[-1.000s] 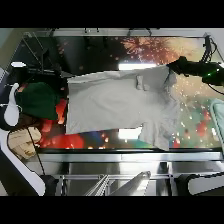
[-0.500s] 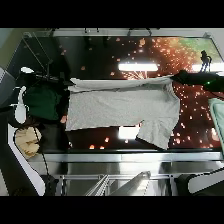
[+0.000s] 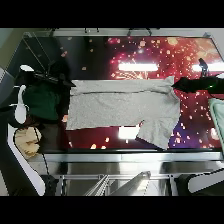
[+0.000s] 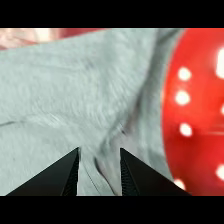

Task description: Fold the shirts.

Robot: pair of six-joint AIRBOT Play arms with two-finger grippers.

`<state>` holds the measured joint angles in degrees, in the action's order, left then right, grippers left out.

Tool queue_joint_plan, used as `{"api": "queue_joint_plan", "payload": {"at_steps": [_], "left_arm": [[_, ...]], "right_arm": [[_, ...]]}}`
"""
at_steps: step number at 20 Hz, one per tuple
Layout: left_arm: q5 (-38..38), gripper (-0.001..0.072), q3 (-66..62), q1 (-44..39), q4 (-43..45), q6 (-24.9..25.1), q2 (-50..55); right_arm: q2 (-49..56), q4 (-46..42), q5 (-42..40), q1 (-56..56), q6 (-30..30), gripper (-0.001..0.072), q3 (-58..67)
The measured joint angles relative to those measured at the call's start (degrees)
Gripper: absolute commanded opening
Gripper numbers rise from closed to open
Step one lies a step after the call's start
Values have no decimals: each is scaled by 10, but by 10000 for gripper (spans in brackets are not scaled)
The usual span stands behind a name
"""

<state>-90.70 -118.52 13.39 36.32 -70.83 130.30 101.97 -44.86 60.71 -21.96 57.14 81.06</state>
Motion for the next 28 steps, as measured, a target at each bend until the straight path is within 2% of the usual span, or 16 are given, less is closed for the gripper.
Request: {"api": "queue_joint_plan", "payload": {"at_steps": [3, 5, 6, 7, 8, 9, 12, 16, 17, 18, 20, 21, 23, 28], "left_arm": [[-25, 285, 28, 31, 16, -17, -53], [-35, 286, 74, 49, 61, -21, -103], [-37, 286, 107, 55, 86, -21, -131], [-38, 286, 143, 58, 108, -20, -157], [-37, 286, 183, 61, 126, -12, -183], [-31, 286, 223, 62, 138, -5, -205], [9, 286, 345, 57, 160, 20, -266], [58, 286, 455, 41, 174, 36, -305], [65, 286, 474, 35, 175, 38, -309], [75, 286, 492, 29, 176, 39, -312], [94, 286, 521, 17, 179, 41, -315], [102, 286, 533, 13, 179, 42, -316], [105, 286, 553, 6, 174, 43, -318], [100, 283, 575, -6, 197, 33, -319]], "right_arm": [[-41, -79, 85, -32, 51, 289, -14], [-79, -125, 129, -55, 81, 295, -60], [-102, -143, 141, -69, 94, 336, -99], [-123, -156, 143, -81, 105, 460, -140], [-144, -163, 142, -92, 111, 509, -187], [-161, -165, 137, -100, 119, 509, -233], [-192, -111, 111, -108, 118, 500, -355], [-192, 24, 75, -83, 60, 490, -445], [-189, 47, 69, -75, 47, 368, -454], [-184, 67, 56, -67, 36, 194, -462], [-179, 101, 35, -58, 18, 75, -471], [-178, 115, 30, -55, 13, 72, -473], [-177, 135, 26, -51, 4, 14, -476], [-176, 158, 27, -48, -10, 14, -478]]}}
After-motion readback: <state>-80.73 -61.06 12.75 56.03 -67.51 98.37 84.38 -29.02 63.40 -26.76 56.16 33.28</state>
